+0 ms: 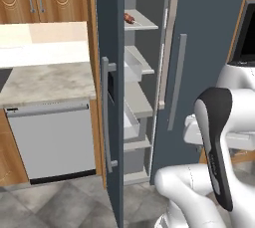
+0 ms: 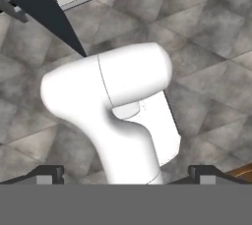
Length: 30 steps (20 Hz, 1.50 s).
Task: Store the kebab skewer in the freezer for long-term storage. Close the freezer door after placing the cooked food.
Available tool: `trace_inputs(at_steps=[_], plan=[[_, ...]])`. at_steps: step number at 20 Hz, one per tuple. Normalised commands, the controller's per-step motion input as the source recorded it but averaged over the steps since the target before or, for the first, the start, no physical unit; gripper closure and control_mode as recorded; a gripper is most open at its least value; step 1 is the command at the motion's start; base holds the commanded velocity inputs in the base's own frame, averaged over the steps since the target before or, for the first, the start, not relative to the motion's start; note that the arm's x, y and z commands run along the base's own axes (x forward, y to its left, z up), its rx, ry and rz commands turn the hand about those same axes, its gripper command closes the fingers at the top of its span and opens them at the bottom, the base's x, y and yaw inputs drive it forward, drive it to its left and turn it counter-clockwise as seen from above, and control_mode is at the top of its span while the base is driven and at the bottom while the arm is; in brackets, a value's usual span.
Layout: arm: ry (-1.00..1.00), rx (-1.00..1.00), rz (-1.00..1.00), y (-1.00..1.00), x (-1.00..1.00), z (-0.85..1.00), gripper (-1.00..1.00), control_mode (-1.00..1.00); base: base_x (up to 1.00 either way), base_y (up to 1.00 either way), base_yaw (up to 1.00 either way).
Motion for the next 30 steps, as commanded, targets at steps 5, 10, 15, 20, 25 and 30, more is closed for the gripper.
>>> trace_inputs(at_steps=[5,10,15,20,25,30], plan=[[-0.01,-0.01,0.0,0.29,0.27,0.0,-1.0,-1.0,0.0,0.0,0.0],[-0.13,-0.19,0.0,0.92,0.63,0.01,-1.0,-1.0,0.0,0.0,0.0],[-0.26,-0.26,0.0,0.89,0.96,0.0,-1.0,-1.0,0.0,0.0,0.0],[-0.36,-0.22,-0.03,0.38,0.83,0.0,-1.0,-1.0,0.0,0.0,0.0],[-0.52,-0.15,-0.06,0.37,0.64,0.0,-1.0,-1.0,0.0,0.0,0.0],[-0.53,-0.05,-0.1,0.21,0.43,0.0,-1.0,-1.0,0.0,0.0,0.0]])
